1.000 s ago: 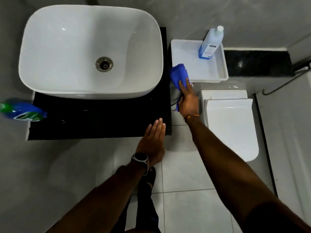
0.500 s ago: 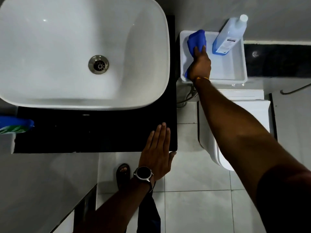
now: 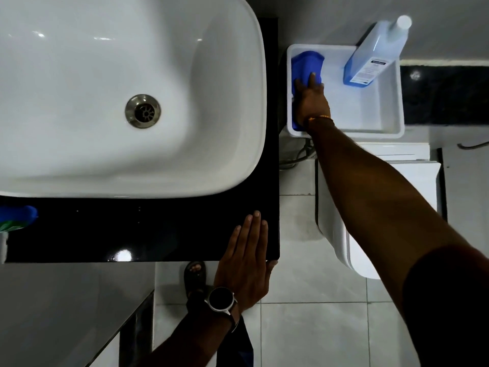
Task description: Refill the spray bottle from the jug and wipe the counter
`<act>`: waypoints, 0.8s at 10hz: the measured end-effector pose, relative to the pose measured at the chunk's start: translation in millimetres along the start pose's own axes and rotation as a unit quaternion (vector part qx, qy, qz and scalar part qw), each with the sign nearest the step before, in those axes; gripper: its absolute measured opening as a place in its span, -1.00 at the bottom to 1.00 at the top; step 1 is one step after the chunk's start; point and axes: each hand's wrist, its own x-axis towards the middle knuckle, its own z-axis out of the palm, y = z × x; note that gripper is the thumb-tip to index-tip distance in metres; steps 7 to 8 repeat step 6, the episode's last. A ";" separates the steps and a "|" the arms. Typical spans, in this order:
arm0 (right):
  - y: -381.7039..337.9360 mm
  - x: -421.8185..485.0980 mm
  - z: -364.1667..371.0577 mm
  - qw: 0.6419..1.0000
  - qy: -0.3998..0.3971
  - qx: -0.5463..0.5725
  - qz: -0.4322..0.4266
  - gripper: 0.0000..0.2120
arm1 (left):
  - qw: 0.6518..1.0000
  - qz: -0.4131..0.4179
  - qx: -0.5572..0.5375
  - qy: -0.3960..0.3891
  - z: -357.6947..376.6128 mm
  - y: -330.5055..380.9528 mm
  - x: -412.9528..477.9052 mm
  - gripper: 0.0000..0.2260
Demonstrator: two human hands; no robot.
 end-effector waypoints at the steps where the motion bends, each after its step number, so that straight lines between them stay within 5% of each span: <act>1: 3.1 5.5 0.3 0.999 -0.034 -0.041 -0.011 -0.45 | 1.000 0.000 0.007 0.000 -0.1 0.3 0.7 -0.33; 3: 6.2 2.6 -10.4 0.997 -0.068 -0.047 -0.011 -0.44 | 1.000 -0.002 0.010 -0.003 -3.2 2.1 1.2 -0.33; 5: 2.4 -29.3 -32.3 0.999 0.010 0.028 -0.013 -0.49 | 1.000 -0.006 -0.010 -0.010 -4.2 0.9 1.5 -0.30; 6: -4.6 -57.9 -46.5 0.988 0.114 0.100 -0.005 -0.49 | 1.000 -0.016 -0.022 -0.009 -2.3 4.0 1.4 -0.29; 8: -4.6 -57.9 -46.5 0.988 0.114 0.100 -0.005 -0.49 | 1.000 -0.016 -0.022 -0.009 -2.3 4.0 1.4 -0.29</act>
